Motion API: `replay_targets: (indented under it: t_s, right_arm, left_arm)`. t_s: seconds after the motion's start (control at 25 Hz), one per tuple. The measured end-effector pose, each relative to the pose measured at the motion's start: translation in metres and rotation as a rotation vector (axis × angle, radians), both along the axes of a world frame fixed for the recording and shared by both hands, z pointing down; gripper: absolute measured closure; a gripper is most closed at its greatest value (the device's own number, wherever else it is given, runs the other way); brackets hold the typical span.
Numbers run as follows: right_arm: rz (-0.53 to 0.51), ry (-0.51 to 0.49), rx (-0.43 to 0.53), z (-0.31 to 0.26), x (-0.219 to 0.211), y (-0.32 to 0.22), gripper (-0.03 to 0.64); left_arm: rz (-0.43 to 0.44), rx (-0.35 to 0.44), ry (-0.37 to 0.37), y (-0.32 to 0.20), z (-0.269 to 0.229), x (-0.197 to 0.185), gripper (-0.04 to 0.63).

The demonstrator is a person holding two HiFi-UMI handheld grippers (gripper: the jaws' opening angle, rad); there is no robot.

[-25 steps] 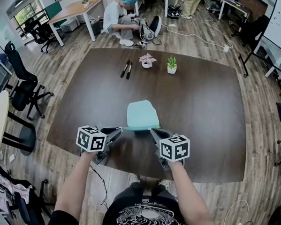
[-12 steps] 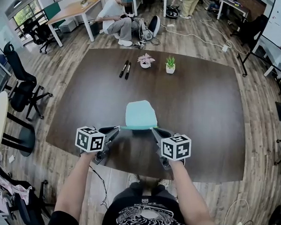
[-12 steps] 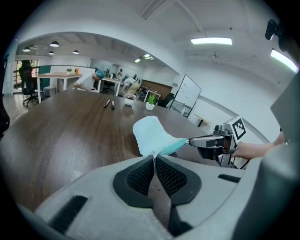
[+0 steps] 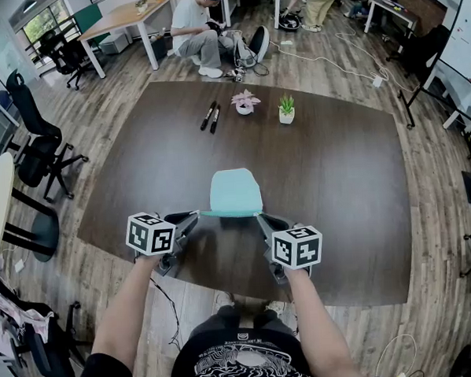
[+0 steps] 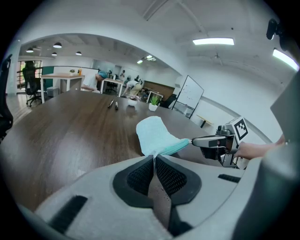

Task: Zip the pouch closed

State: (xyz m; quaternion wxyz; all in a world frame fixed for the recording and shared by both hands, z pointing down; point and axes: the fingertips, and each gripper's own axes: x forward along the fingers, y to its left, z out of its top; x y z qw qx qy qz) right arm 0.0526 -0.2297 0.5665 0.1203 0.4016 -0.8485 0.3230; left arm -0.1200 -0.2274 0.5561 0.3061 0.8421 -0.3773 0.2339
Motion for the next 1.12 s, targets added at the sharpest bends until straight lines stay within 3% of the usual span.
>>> replay_targets:
  t_s: [0.32, 0.72, 1.12]
  right_arm:
    - [0.031, 0.053, 0.002, 0.002, 0.013, -0.011, 0.614]
    - [0.099, 0.136, -0.015, 0.012, 0.032, -0.016, 0.614]
    - [0.089, 0.208, -0.028, 0.026, 0.035, -0.009, 0.612]
  left_arm:
    - [-0.003, 0.019, -0.004, -0.004, -0.001, 0.015, 0.571]
    - [-0.018, -0.017, -0.019, -0.003, 0.017, 0.036, 0.571]
    - [-0.049, -0.057, -0.045, 0.003, 0.035, 0.038, 0.571]
